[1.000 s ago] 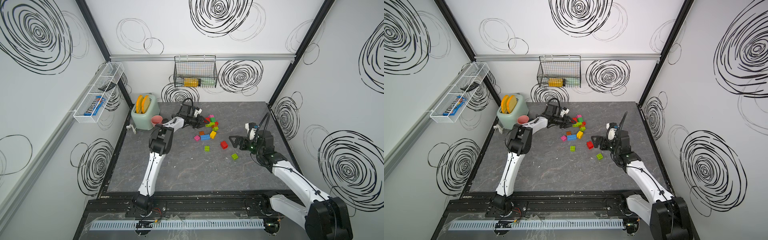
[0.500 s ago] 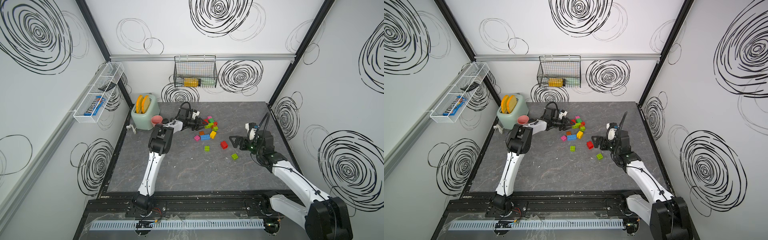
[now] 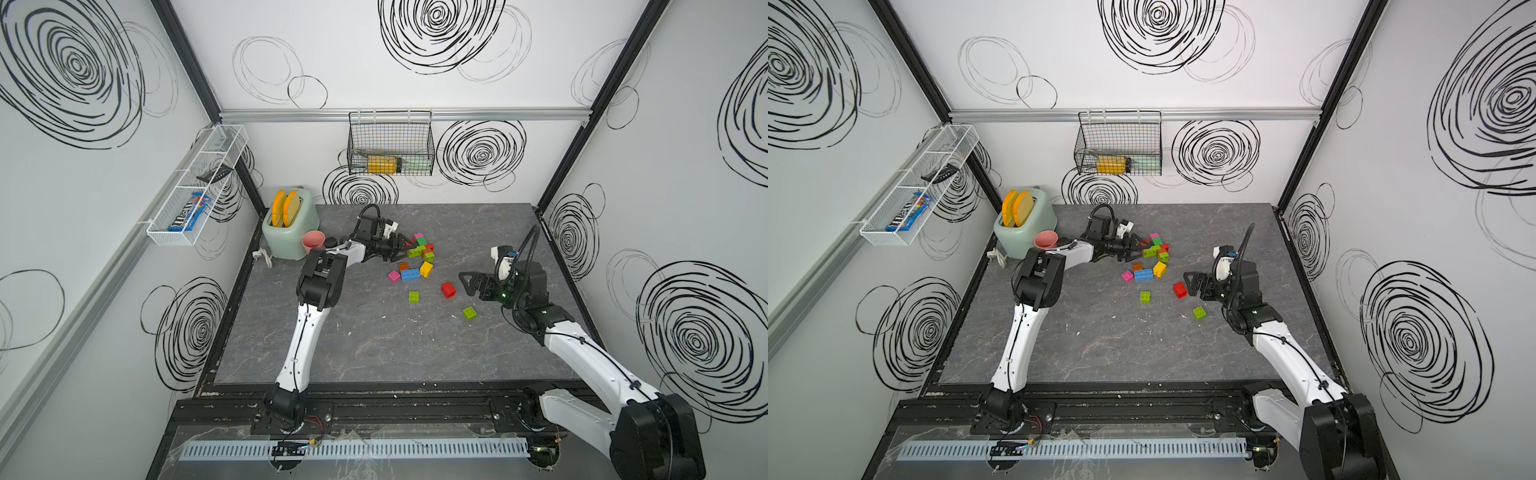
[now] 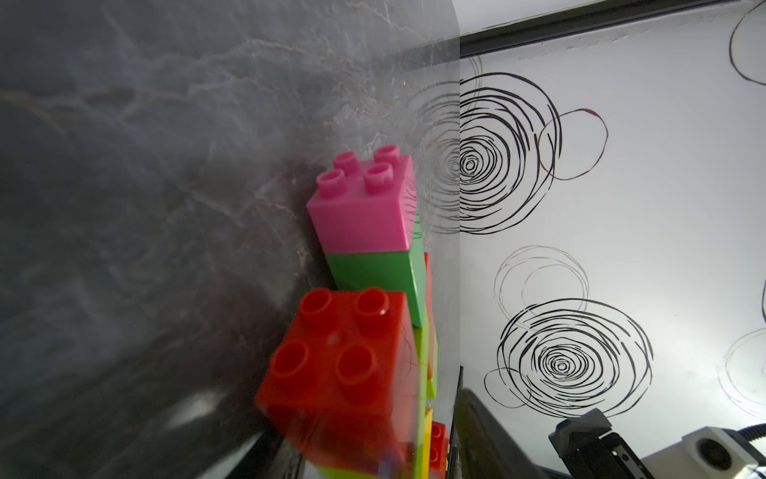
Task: Assemble the number 4 with lego
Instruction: Place the lego brick at the center of the board.
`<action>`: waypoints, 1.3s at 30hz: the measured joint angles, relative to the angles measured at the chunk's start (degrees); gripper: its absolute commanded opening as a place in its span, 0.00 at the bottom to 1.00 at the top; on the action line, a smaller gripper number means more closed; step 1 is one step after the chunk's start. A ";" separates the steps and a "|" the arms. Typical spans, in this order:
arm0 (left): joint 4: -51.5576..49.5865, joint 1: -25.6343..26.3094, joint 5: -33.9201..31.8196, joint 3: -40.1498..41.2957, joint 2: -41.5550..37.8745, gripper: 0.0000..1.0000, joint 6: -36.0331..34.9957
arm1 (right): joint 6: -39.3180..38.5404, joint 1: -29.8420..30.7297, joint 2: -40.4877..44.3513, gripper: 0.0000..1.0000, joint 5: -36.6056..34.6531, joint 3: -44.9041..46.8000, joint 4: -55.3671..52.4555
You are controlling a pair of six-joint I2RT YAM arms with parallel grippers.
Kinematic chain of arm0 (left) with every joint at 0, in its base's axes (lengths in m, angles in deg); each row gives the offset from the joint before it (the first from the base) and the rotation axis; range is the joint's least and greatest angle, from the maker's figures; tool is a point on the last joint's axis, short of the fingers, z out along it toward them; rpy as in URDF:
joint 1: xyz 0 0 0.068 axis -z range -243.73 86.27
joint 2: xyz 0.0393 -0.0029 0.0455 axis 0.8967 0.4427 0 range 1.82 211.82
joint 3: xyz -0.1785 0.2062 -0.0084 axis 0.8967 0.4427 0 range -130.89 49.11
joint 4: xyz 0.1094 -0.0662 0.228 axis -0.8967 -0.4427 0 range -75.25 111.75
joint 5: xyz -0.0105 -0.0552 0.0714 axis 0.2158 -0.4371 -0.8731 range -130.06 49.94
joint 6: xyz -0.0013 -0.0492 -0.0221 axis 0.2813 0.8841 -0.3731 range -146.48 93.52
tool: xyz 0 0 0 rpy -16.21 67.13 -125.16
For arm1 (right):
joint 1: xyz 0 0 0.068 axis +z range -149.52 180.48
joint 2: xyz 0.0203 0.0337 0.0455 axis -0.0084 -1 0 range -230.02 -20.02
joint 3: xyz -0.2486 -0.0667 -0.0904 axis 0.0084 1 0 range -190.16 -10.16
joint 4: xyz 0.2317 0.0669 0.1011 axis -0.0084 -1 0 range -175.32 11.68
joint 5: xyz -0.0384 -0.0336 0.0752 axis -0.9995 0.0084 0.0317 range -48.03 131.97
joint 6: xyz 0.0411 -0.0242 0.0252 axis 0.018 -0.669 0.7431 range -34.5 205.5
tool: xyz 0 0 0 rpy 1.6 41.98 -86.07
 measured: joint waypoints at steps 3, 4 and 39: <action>0.87 0.00 -1.05 -0.20 0.00 0.63 1.29 | -0.20 0.00 0.02 0.97 -0.13 0.04 -0.46; 0.87 0.00 -1.53 -0.48 0.00 0.64 1.53 | -0.26 0.00 0.07 0.97 -0.20 0.15 -0.52; -16.31 3.28 -26.91 -5.97 -5.40 0.90 -11.87 | -0.81 0.02 1.05 0.97 -2.62 0.63 -2.64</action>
